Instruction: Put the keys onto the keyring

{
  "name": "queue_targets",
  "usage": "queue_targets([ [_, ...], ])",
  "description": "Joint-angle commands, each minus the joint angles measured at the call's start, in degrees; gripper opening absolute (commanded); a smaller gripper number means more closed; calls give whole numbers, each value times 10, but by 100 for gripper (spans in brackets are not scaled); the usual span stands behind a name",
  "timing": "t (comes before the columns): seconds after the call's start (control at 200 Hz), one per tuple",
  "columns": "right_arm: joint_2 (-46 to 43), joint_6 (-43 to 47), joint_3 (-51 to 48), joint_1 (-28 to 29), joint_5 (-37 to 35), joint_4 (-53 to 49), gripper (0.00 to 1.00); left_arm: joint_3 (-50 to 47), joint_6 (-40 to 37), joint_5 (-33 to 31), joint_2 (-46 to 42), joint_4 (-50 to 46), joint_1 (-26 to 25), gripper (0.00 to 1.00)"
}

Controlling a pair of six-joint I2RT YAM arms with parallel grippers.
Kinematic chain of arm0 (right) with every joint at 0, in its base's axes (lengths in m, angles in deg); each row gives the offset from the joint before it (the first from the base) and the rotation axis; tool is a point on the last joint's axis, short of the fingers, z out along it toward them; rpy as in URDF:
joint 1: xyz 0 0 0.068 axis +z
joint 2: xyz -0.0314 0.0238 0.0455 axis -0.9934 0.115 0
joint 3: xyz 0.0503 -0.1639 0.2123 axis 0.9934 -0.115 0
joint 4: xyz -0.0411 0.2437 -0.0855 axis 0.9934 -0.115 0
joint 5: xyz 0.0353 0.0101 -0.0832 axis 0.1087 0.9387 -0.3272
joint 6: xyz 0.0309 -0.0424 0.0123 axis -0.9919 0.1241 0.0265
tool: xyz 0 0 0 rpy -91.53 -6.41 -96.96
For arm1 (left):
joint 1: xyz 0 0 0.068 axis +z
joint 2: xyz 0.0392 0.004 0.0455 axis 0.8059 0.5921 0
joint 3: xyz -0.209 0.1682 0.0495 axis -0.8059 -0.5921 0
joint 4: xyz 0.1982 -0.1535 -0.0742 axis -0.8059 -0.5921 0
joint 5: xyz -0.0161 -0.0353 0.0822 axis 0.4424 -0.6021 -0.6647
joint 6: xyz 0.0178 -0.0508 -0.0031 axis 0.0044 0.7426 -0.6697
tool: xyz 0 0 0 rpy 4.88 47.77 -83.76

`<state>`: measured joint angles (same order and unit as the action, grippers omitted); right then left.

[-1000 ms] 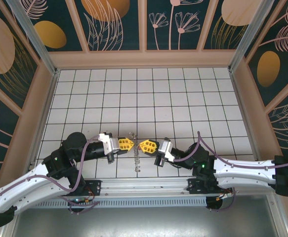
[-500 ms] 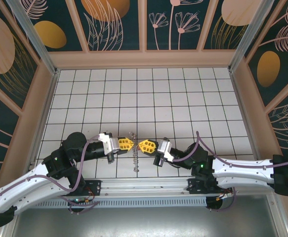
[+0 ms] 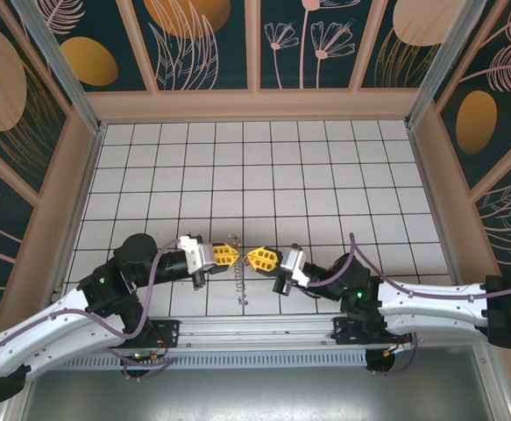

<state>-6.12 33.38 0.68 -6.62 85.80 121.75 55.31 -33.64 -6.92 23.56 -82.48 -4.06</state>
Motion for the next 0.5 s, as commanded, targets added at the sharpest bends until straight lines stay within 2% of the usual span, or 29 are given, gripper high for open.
queue_targets([
  [0.0, -22, 3, 10, -1, -17, -10, 0, 22, -12, 5, 24, -8, -2, 0],
  [0.27, -68, -10, 14, -12, -32, -110, 0, 31, -22, 8, 42, -14, -2, 0],
  [0.495, -100, -51, 4, -24, -78, -184, 0, 20, -13, -18, 45, -14, -2, 0],
])
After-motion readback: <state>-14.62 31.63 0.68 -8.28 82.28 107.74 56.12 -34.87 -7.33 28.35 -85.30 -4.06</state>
